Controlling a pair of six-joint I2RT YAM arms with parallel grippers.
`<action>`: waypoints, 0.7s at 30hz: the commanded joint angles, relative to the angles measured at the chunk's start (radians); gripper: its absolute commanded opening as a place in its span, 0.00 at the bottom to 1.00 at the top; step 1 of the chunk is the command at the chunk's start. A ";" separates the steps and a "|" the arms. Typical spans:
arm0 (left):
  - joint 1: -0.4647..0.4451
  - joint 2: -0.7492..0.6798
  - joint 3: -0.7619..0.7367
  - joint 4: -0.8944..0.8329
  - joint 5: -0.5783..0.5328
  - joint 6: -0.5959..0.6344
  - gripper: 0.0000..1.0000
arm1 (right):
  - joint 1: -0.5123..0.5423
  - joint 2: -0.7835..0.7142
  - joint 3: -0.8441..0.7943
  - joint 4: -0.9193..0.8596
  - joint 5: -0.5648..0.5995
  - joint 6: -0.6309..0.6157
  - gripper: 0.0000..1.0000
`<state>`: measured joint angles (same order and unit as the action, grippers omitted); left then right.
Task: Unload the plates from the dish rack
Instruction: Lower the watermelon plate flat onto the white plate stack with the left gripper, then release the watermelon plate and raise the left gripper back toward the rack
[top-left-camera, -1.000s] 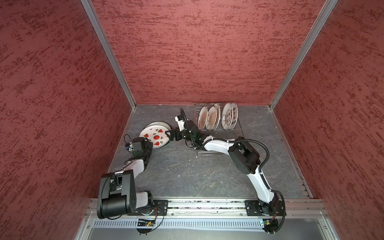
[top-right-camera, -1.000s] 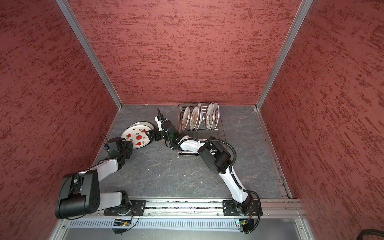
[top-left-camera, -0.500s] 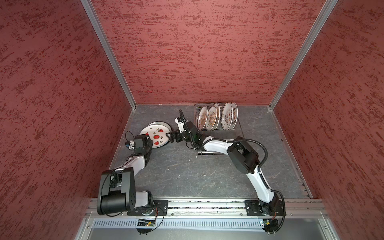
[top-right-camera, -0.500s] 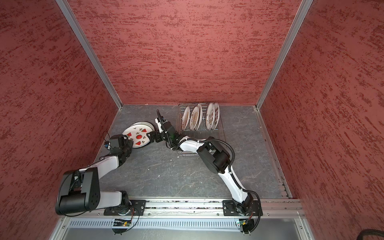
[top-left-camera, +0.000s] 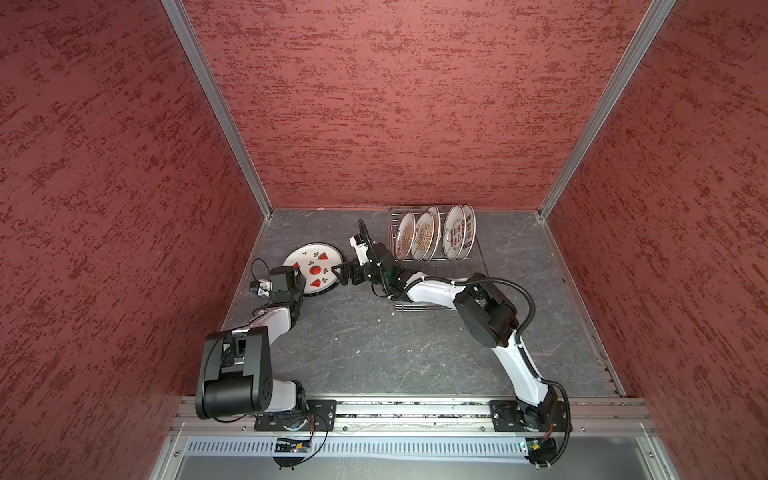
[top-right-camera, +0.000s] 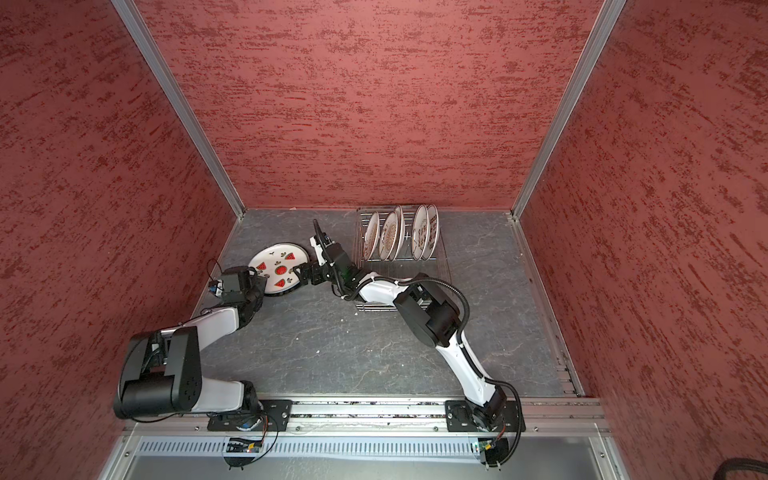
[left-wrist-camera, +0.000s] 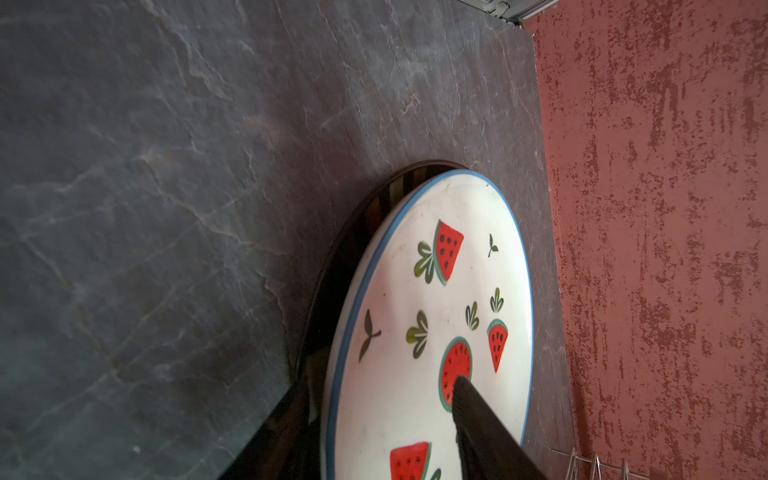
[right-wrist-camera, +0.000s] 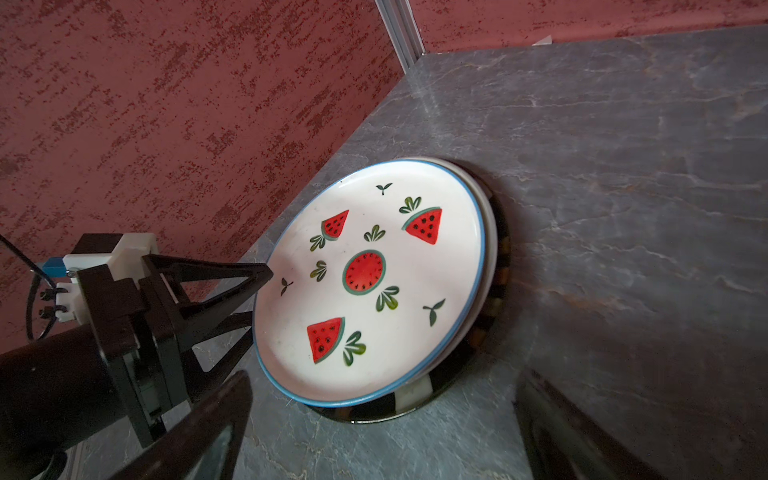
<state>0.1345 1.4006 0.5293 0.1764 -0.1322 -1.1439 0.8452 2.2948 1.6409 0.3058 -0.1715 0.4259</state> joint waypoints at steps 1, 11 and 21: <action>-0.001 0.007 0.039 -0.015 -0.034 0.013 0.57 | -0.005 0.020 0.038 -0.004 -0.006 -0.011 0.99; -0.047 -0.043 0.034 -0.061 -0.142 0.027 0.63 | -0.005 0.003 0.033 -0.024 -0.002 -0.038 0.99; -0.076 -0.255 -0.054 -0.039 -0.170 0.067 0.99 | 0.022 -0.084 0.034 -0.126 0.030 -0.199 0.99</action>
<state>0.0727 1.1984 0.4965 0.1333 -0.2710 -1.1076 0.8524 2.2871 1.6421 0.2306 -0.1684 0.3153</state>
